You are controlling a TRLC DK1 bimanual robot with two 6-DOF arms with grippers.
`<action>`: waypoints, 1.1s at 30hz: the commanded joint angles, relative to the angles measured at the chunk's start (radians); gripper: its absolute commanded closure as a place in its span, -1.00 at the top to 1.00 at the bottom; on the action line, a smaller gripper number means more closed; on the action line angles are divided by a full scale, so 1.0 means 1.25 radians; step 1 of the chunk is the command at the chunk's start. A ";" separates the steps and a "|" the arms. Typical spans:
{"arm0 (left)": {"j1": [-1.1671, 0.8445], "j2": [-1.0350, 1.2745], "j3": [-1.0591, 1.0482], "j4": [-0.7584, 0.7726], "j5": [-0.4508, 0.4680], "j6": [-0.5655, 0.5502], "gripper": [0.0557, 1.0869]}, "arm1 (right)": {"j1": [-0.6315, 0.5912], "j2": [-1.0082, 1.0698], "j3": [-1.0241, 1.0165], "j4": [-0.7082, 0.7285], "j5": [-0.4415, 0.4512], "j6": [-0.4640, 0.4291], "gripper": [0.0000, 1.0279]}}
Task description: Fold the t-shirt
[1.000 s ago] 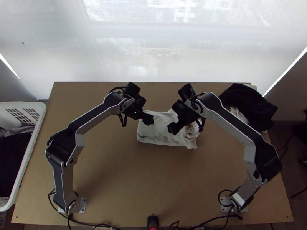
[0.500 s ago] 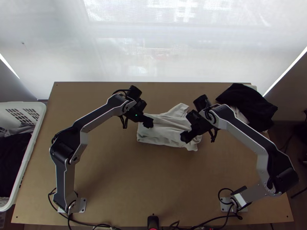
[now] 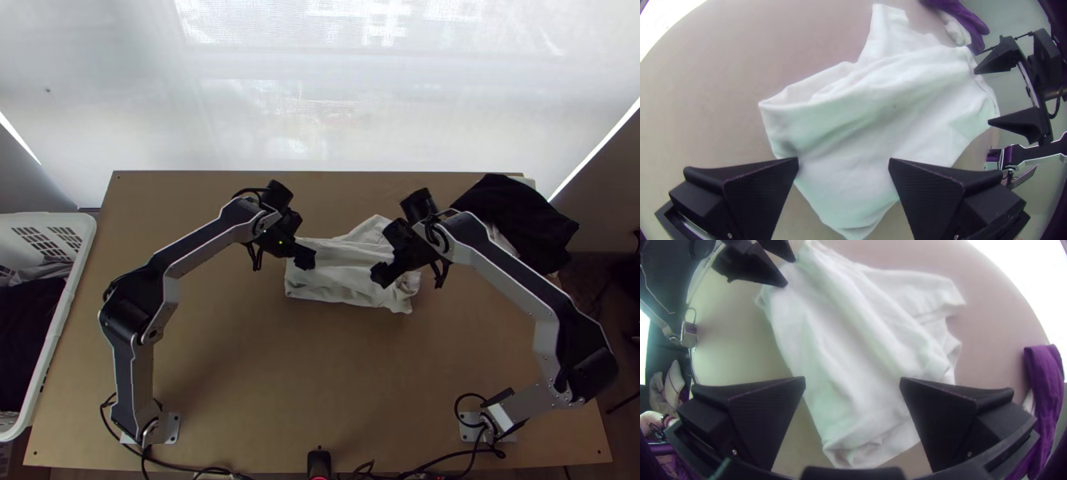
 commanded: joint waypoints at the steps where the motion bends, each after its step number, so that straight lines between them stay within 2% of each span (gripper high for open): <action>1: 0.000 -0.089 0.034 -0.011 0.005 -0.001 0.91 | 0.064 -0.058 0.075 -0.001 0.073 -0.038 0.92; 6: 0.002 -0.098 0.069 -0.024 0.004 0.001 0.91 | 0.166 -0.071 0.064 -0.001 0.161 -0.087 0.92; 9: 0.002 -0.100 0.076 -0.030 0.004 -0.002 0.91 | 0.243 -0.062 0.014 0.017 0.270 -0.135 0.92; 13: 0.003 -0.143 0.077 -0.051 0.004 -0.014 0.91 | 0.313 -0.058 -0.104 0.151 0.359 -0.200 0.92; 18: 0.036 -0.238 0.027 -0.072 0.004 -0.013 0.91 | 0.361 -0.047 -0.208 0.302 0.411 -0.237 0.92; 21: 0.074 -0.300 -0.034 -0.072 0.004 -0.009 0.91 | 0.361 -0.034 -0.228 0.358 0.415 -0.241 0.92; 33: 0.250 -0.477 -0.257 -0.061 0.022 0.017 0.91 | 0.379 0.029 -0.234 0.401 0.413 -0.250 0.92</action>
